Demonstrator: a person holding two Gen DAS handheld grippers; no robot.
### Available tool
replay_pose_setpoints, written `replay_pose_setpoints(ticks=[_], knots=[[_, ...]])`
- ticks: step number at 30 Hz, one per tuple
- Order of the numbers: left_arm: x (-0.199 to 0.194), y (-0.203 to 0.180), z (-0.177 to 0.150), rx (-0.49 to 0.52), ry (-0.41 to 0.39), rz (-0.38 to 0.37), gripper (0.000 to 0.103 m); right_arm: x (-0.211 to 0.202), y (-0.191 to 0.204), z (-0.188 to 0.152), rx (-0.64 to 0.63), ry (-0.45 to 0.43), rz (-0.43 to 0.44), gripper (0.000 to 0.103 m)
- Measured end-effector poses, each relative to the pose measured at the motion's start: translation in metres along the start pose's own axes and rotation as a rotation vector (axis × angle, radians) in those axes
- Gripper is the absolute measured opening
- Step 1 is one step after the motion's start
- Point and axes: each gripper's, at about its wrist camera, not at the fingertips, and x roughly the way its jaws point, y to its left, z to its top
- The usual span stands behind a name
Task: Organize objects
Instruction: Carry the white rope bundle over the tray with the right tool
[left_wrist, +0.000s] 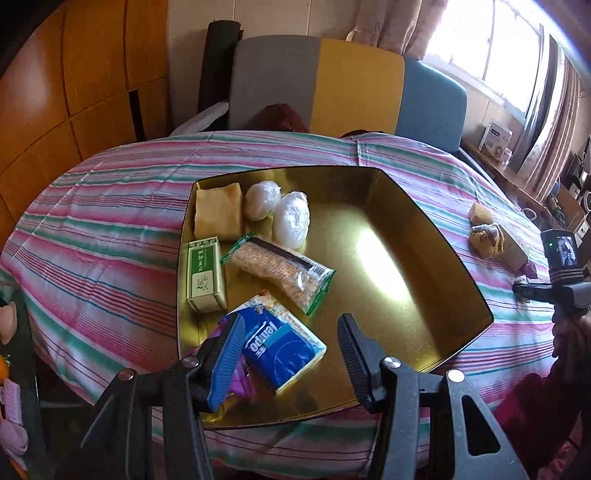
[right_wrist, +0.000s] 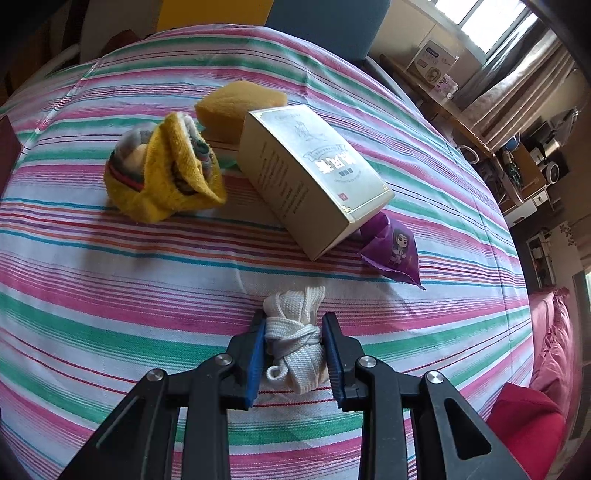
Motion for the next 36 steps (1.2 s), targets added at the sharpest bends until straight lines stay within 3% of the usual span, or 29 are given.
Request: replay_pose_setpoints(ticks=[5, 13, 26, 32, 36], knots=[[0.001, 0.007, -0.002, -0.017, 0.005, -0.005, 0.053, -0.013, -0.006, -0.005, 0.085, -0.008, 0.144, 0.03], [0.0, 0.01, -0.003, -0.027, -0.002, -0.011, 0.053, -0.062, 0.02, -0.021, 0.135, -0.073, 0.331, 0.03], [0.001, 0.017, -0.003, -0.041, 0.004, -0.008, 0.053, -0.181, 0.115, 0.002, -0.049, -0.264, 0.623, 0.03], [0.004, 0.024, -0.003, -0.056, 0.01, -0.002, 0.053, -0.201, 0.168, -0.003, -0.15, -0.272, 0.709, 0.03], [0.006, 0.031, -0.003, -0.071, 0.01, 0.007, 0.053, -0.194, 0.203, -0.012, -0.185, -0.228, 0.747, 0.03]])
